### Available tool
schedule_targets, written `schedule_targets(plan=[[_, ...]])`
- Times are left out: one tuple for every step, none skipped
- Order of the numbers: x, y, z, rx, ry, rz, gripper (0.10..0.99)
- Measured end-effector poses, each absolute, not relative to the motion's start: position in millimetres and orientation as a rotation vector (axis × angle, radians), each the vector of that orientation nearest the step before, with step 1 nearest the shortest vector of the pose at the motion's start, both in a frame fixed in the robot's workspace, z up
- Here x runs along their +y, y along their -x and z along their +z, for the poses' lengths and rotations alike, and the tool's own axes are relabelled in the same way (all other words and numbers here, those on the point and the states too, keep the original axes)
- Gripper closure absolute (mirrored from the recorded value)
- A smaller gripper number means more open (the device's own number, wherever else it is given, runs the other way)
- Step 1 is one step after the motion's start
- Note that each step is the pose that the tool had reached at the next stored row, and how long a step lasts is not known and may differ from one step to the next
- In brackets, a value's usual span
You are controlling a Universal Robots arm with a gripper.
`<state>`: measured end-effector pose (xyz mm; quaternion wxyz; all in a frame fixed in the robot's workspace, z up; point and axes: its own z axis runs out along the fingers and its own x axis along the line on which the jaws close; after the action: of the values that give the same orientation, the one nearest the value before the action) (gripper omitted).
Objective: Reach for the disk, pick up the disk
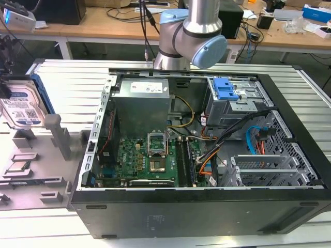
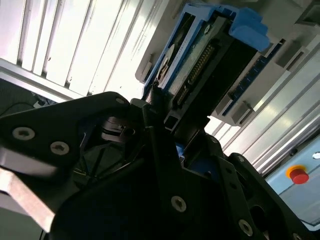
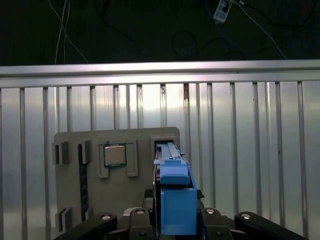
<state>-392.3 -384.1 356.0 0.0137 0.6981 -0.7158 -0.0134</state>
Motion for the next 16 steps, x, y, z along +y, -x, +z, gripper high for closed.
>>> schedule_targets(plan=[[-384.1,392.2,358.6,-2.229,-2.174,-0.042,0.722],[-384.0,392.2,360.5,-2.229,-2.174,-0.042,0.722],[-383.9,392.2,363.6,-2.229,-2.174,-0.042,0.722],[-383.8,392.2,367.2,-2.229,-2.174,-0.042,0.722],[-383.7,392.1,369.9,-2.229,-2.174,-0.042,0.722],[-383.5,392.1,373.9,-2.229,-2.174,-0.042,0.722],[-383.4,392.0,377.5,-2.229,-2.174,-0.042,0.722],[-383.2,392.0,380.8,-2.229,-2.174,-0.042,0.722],[-383.2,391.9,383.8,-2.229,-2.174,-0.042,0.722],[-383.1,391.9,385.8,-2.229,-2.174,-0.042,0.722],[-383.1,391.9,386.9,-2.229,-2.174,-0.042,0.722],[-383.0,391.9,390.1,-2.229,-2.174,-0.042,0.722],[-382.9,391.9,392.2,-2.229,-2.174,-0.042,0.722],[-382.9,391.9,394.3,-2.229,-2.174,-0.042,0.722],[-382.9,391.9,396.6,-2.229,-2.174,-0.042,0.722],[-382.8,391.8,398.3,-2.229,-2.174,-0.042,0.722]])
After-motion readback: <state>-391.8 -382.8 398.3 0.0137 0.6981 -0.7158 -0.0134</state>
